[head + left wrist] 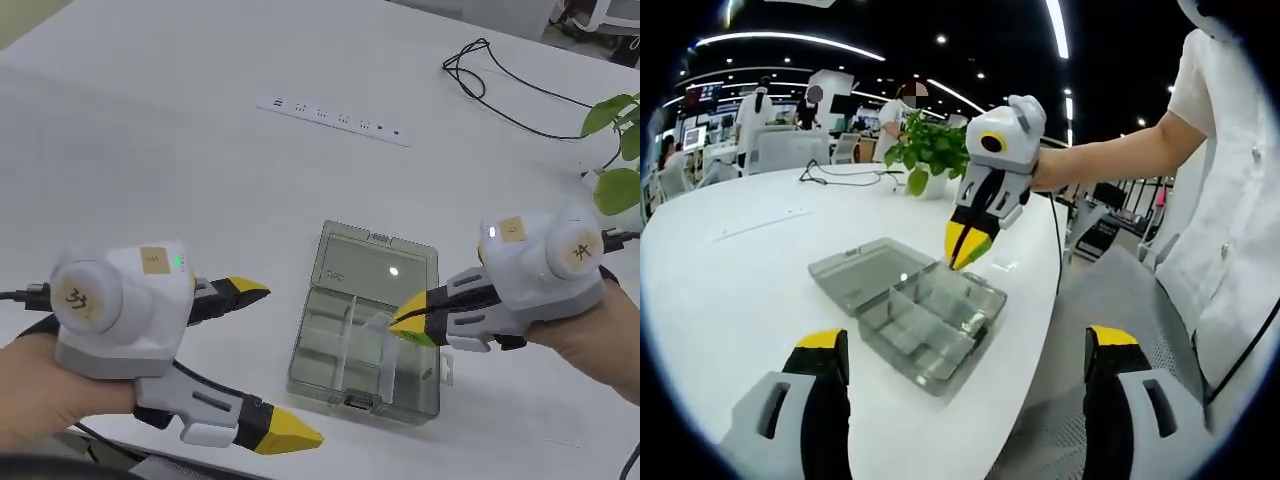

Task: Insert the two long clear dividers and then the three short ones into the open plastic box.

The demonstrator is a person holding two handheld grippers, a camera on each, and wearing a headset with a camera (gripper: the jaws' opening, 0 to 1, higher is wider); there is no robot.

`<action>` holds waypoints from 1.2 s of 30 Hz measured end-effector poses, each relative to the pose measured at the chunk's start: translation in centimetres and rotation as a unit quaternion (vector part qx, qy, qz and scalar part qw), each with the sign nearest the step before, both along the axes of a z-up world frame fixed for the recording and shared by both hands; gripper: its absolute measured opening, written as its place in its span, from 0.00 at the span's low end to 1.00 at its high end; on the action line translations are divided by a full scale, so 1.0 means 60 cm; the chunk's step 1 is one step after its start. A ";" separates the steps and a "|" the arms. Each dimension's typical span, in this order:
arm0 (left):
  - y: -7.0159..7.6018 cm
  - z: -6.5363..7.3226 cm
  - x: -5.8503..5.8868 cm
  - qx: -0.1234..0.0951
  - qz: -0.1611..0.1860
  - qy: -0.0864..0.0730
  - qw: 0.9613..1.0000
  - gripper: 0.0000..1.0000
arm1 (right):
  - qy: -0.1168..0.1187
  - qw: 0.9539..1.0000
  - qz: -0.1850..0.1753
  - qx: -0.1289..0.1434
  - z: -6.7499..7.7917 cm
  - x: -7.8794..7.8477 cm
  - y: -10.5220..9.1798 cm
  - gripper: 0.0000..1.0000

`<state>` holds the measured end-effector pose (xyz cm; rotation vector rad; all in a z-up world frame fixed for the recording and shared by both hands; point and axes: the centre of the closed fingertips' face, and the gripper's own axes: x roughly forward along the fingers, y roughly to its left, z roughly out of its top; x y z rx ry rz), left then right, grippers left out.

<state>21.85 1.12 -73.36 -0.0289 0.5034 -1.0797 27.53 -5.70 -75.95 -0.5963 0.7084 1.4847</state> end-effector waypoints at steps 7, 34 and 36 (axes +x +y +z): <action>-0.002 -0.001 0.000 -0.003 -0.001 0.002 1.000 0.99 | -0.008 1.000 0.014 -0.001 -0.002 -0.002 0.004 0.02; -0.001 -0.005 0.004 -0.006 -0.001 0.006 1.000 0.99 | 0.009 1.000 0.024 -0.016 -0.041 -0.006 0.021 0.02; -0.002 -0.004 0.004 -0.006 -0.001 0.005 1.000 1.00 | 0.011 0.999 0.024 -0.020 -0.047 -0.007 0.022 0.03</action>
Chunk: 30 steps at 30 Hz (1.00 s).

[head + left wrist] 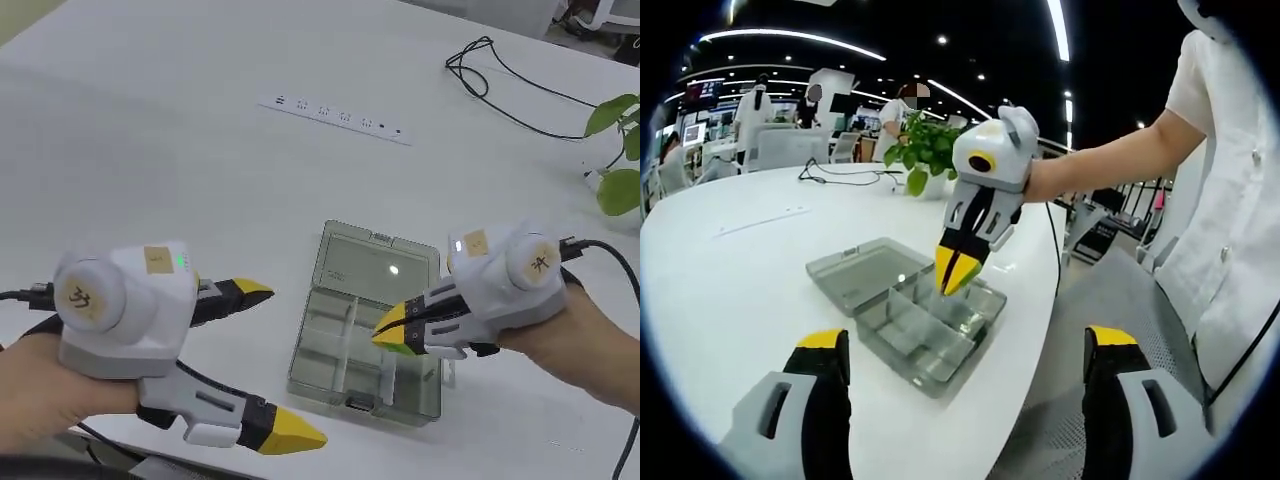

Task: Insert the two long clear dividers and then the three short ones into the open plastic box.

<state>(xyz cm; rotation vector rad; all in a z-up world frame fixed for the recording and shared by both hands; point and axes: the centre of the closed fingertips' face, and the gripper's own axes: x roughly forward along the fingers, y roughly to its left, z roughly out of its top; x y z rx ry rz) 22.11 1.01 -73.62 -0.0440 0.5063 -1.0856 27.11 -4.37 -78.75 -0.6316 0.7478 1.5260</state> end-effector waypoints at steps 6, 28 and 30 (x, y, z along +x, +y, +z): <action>0.000 0.000 0.000 -0.001 0.001 0.001 1.000 1.00 | 0.001 1.000 0.002 -0.014 -0.016 -0.002 0.001 0.03; -0.003 0.003 -0.002 -0.002 -0.002 0.001 1.000 0.99 | -0.018 0.998 0.024 -0.062 -0.036 -0.005 0.001 0.02; -0.002 0.004 -0.001 -0.002 -0.002 0.001 1.000 0.99 | -0.016 0.998 0.023 -0.064 -0.036 -0.005 0.000 0.02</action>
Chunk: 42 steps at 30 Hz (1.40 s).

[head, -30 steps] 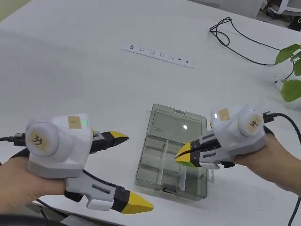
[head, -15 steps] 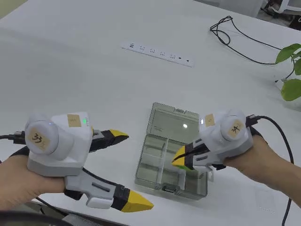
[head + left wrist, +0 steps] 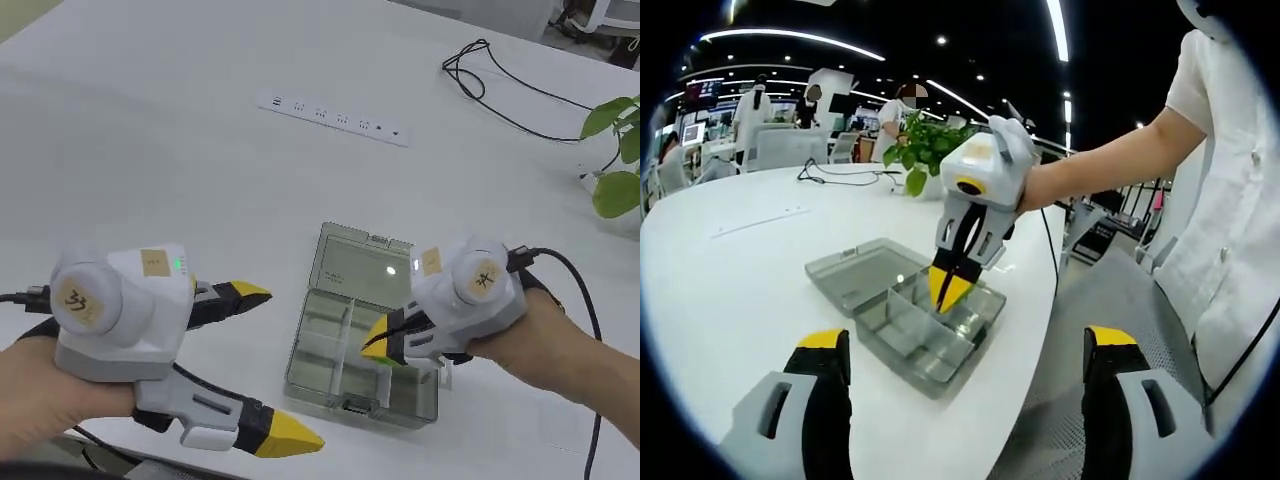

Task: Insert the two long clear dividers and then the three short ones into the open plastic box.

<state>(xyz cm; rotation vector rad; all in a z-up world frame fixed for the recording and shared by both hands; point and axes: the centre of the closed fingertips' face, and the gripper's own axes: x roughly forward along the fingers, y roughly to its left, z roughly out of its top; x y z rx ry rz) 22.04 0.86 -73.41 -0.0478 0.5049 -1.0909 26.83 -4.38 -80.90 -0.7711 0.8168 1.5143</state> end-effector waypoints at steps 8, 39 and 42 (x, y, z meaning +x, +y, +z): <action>0.000 0.002 0.003 -0.001 -0.001 -0.002 1.000 0.99 | -0.010 1.000 0.003 -0.014 -0.007 0.000 0.000 0.02; 0.006 0.007 0.002 0.005 0.006 -0.009 1.000 1.00 | 0.009 0.996 -0.073 0.049 0.045 0.010 -0.012 0.20; 0.007 0.008 0.001 0.006 0.006 -0.010 1.000 1.00 | 0.010 0.995 -0.082 0.059 0.054 0.010 -0.016 0.24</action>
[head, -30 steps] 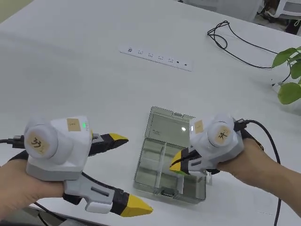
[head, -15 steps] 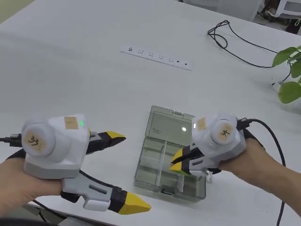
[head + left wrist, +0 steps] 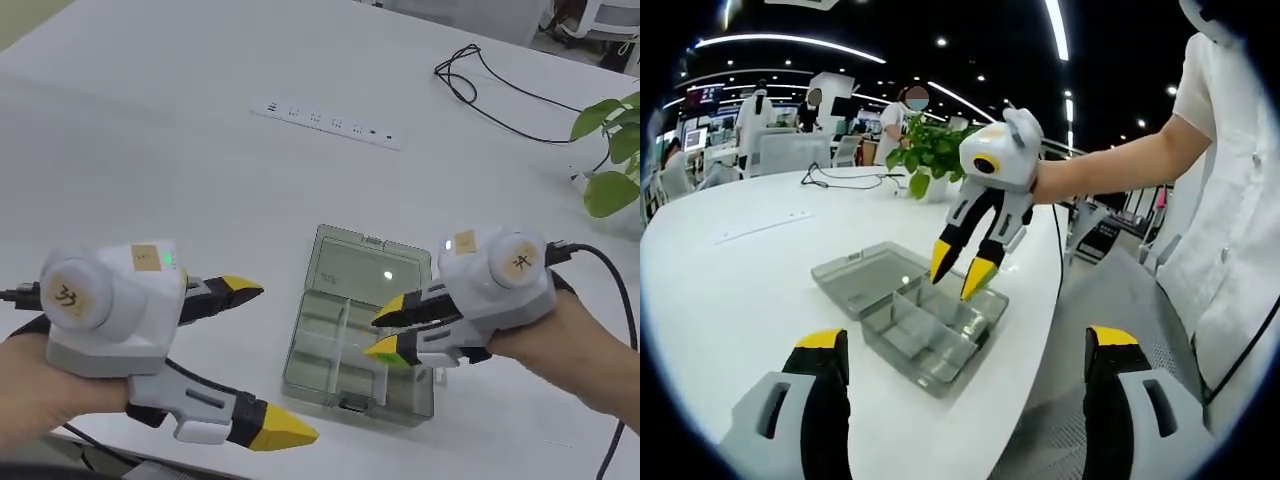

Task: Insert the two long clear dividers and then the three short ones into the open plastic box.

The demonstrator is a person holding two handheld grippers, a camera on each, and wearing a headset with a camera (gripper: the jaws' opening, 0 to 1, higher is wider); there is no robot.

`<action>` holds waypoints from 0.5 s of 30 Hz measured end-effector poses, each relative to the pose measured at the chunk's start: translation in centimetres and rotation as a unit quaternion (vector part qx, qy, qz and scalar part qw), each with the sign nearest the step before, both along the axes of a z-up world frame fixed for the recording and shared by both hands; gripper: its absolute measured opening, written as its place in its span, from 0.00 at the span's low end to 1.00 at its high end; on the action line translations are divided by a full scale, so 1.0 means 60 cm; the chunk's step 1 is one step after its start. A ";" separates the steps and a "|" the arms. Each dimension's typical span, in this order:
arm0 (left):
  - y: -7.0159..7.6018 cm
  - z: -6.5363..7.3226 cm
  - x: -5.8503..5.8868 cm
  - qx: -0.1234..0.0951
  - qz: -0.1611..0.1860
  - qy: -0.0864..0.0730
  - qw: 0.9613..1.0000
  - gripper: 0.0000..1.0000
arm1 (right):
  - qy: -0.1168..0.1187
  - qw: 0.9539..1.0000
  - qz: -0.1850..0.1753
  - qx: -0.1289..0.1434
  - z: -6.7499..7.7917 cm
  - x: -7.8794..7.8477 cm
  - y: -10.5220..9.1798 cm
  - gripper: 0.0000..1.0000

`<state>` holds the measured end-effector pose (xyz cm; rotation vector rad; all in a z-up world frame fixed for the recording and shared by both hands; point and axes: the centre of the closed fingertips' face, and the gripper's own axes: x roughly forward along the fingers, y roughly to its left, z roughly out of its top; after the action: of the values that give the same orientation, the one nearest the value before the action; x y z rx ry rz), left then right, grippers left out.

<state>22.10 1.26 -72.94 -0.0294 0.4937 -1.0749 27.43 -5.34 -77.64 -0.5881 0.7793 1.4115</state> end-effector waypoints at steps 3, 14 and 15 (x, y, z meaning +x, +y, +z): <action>0.001 0.001 -0.001 0.000 0.001 0.000 1.000 1.00 | 0.000 1.000 -0.007 0.007 0.009 -0.001 -0.006 0.27; 0.003 0.007 -0.003 0.001 0.001 -0.006 1.000 1.00 | 0.003 0.999 -0.031 0.019 0.033 -0.006 -0.047 0.35; 0.003 0.007 -0.003 0.001 0.001 -0.006 1.000 1.00 | 0.003 0.999 -0.033 0.019 0.034 -0.006 -0.051 0.36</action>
<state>21.90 1.44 -72.49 -0.0203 0.4837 -1.0723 27.06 -8.38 -75.61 -0.5239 0.7681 1.3655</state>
